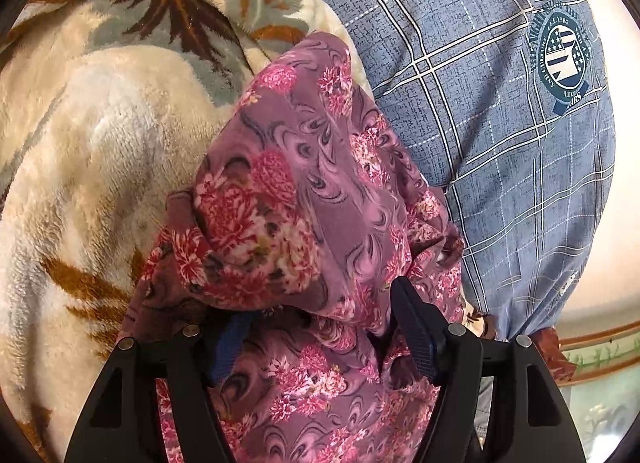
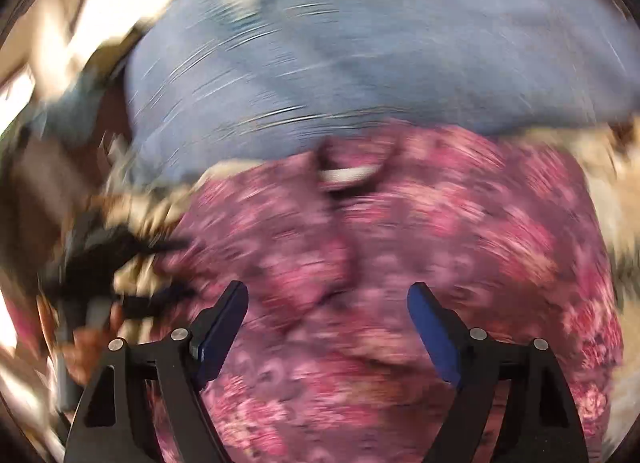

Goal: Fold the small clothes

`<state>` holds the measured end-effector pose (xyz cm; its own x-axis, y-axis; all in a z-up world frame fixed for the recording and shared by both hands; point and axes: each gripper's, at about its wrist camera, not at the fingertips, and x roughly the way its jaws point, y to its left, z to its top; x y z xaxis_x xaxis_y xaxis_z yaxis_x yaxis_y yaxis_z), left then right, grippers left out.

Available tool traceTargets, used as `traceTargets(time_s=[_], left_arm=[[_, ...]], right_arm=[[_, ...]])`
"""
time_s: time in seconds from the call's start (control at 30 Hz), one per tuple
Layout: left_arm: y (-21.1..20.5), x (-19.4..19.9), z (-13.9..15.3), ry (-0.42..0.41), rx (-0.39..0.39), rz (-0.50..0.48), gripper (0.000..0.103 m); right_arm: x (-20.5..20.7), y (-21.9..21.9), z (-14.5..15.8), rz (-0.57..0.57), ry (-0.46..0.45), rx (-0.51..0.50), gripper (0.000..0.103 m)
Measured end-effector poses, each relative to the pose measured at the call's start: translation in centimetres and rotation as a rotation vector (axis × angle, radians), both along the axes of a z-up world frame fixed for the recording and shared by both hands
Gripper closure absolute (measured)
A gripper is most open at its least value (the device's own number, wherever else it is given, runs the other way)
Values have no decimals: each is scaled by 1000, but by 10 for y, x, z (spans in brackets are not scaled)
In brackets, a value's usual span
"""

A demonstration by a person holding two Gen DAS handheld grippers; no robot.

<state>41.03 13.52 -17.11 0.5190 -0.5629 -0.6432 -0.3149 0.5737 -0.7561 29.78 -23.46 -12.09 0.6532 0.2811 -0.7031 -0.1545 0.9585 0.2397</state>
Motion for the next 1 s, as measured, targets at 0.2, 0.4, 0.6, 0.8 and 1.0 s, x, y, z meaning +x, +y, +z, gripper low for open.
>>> traceTargets(time_s=[0.2, 0.4, 0.6, 0.8, 1.0], left_arm=[[-4, 0, 1, -7, 28, -11, 34], [-2, 1, 2, -16, 12, -3, 39], [-7, -2, 9, -41, 24, -16, 38], [-14, 2, 1, -17, 47, -22, 38], [-21, 3, 4, -35, 87, -19, 40]], right_arm=[[16, 71, -23, 80, -23, -363, 25], [31, 15, -9, -51, -7, -192, 100], [9, -111, 4, -338, -18, 170, 101], [-17, -198, -50, -541, 105, 447, 92], [-40, -207, -56, -541, -10, 658, 42]])
